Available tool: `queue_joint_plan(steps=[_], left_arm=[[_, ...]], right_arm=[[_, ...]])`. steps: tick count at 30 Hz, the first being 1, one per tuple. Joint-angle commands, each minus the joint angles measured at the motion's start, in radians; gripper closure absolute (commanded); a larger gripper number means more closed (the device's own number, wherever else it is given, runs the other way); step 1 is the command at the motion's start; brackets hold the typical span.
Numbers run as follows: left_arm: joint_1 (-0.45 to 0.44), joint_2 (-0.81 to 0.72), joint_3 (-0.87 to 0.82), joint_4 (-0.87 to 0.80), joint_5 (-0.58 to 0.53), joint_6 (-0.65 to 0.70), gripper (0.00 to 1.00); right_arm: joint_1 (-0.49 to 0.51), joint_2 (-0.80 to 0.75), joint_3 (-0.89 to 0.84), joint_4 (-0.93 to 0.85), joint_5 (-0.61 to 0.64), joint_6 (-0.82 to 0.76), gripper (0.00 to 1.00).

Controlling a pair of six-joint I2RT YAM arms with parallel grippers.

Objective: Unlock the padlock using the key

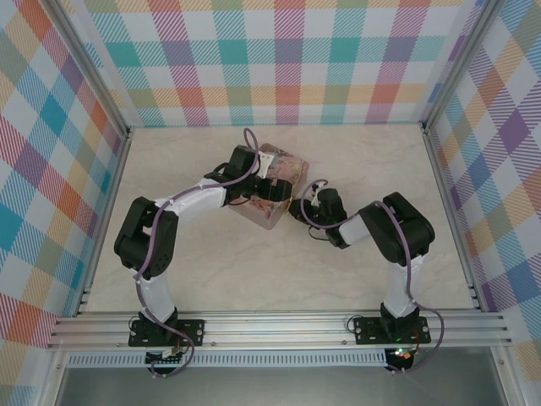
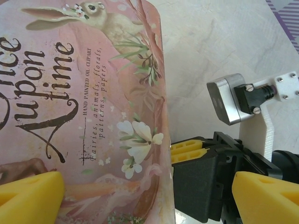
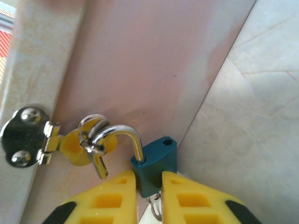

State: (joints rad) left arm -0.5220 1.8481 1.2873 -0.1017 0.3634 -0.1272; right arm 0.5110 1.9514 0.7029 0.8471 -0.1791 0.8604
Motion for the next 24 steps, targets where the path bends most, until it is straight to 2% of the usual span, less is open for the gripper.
queue_joint_plan(steps=[1, 6, 14, 21, 24], left_arm=[[-0.001, 0.006, -0.032, -0.053, 0.004, -0.014, 0.07], [0.002, 0.005, -0.034, -0.056, -0.002, -0.014, 0.07], [0.011, -0.03, -0.052, -0.064, -0.008, -0.009, 0.07], [0.011, -0.051, -0.065, -0.084, 0.0, -0.005, 0.07], [0.011, -0.071, -0.108, -0.09, 0.0, -0.002, 0.08]], right_arm=[[0.014, 0.056, -0.032, -0.146, 0.071, -0.006, 0.89], [0.011, 0.021, -0.081, -0.055, 0.095, -0.036, 0.98], [-0.013, -0.068, -0.15, 0.026, 0.06, -0.079, 0.99], [-0.014, -0.07, -0.147, 0.056, -0.001, -0.078, 0.89], [-0.015, -0.12, -0.145, 0.002, -0.007, -0.09, 0.83]])
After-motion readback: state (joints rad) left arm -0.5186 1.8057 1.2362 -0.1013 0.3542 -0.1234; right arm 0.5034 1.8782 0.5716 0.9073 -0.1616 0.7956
